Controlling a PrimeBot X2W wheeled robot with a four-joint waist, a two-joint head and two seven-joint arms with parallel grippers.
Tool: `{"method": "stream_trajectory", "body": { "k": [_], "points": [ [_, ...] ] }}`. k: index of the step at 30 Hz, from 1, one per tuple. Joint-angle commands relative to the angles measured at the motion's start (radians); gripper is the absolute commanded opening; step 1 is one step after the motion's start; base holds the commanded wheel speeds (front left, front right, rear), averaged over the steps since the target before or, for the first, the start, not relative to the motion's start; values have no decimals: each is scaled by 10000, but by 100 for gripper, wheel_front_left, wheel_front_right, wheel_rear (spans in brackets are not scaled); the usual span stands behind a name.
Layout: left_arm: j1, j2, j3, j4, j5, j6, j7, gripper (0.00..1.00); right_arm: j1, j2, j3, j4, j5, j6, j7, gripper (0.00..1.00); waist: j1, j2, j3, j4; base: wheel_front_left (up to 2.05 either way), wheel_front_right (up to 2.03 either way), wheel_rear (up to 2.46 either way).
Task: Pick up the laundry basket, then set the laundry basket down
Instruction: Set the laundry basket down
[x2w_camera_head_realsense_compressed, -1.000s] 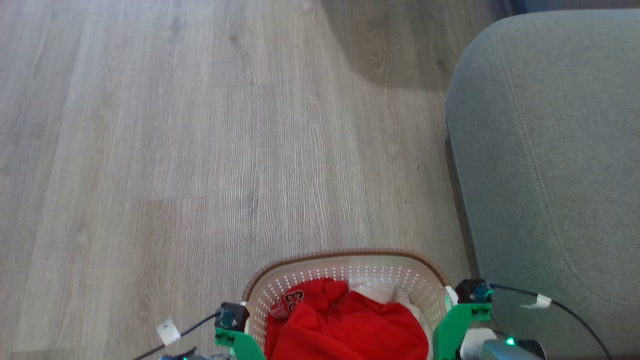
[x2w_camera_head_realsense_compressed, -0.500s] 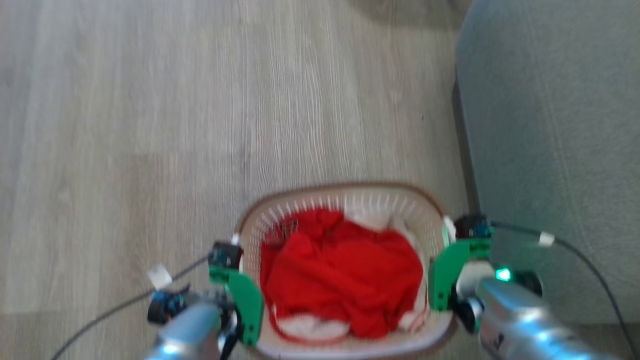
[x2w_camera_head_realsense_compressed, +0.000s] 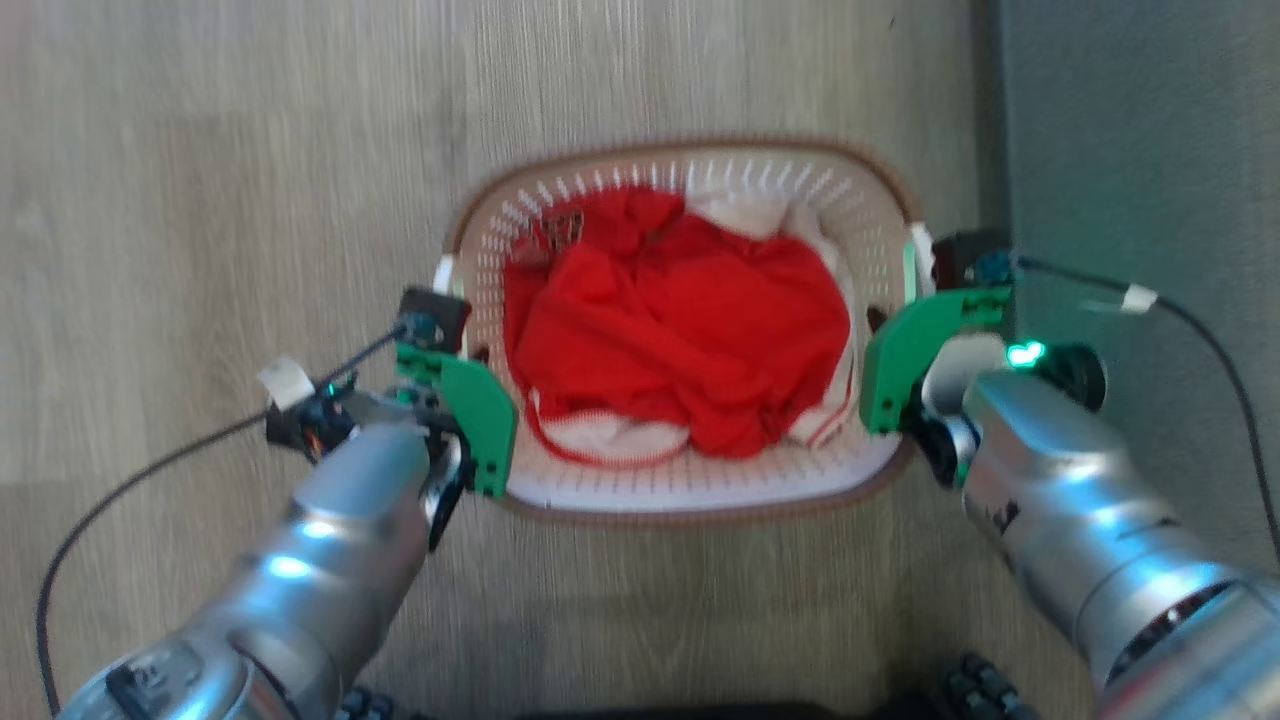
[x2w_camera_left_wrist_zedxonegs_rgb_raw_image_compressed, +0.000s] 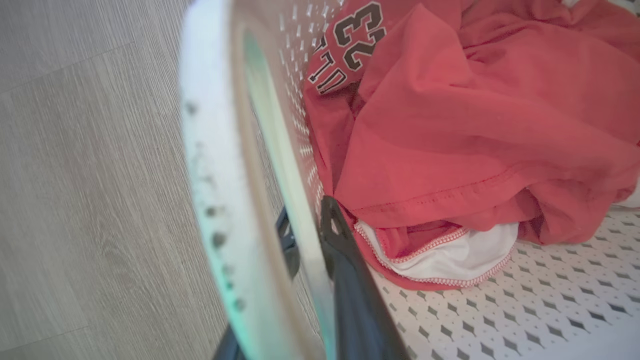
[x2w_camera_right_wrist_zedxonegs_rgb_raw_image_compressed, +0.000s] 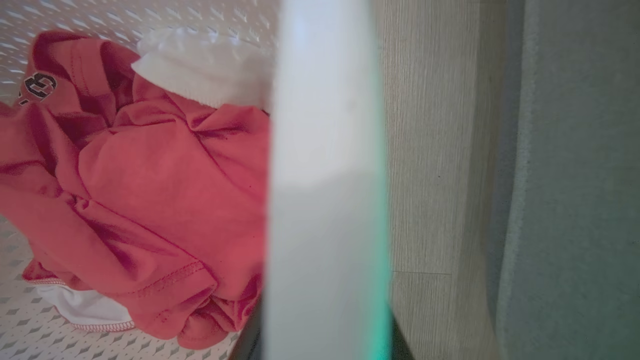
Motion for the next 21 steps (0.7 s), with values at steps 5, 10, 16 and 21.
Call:
{"method": "stream_trajectory", "body": {
  "k": [5, 10, 16, 21],
  "points": [
    [-741, 315, 27, 92, 218, 217, -354, 0, -531, -158, -743, -30, -943, -17, -296, 0, -3, 0, 1517, 152, 0, 0, 0],
    [-1215, 300, 45, 95, 228, 307, -511, 0, -889, -200, -1397, -30, -1587, -17, -362, 0, -3, 0, 2076, 213, 0, 0, 0],
    [-1698, 288, -14, 60, 273, 371, -679, 0, -1210, -180, -2399, -30, -2474, -17, -408, 0, -3, 0, 2714, 268, 0, 0, 0],
    [-1893, 285, -96, -58, 275, 432, -750, 0, -1301, -150, -3128, -29, -3195, -17, -418, 0, -3, 0, 3083, 291, 0, 0, 0]
  ]
}}
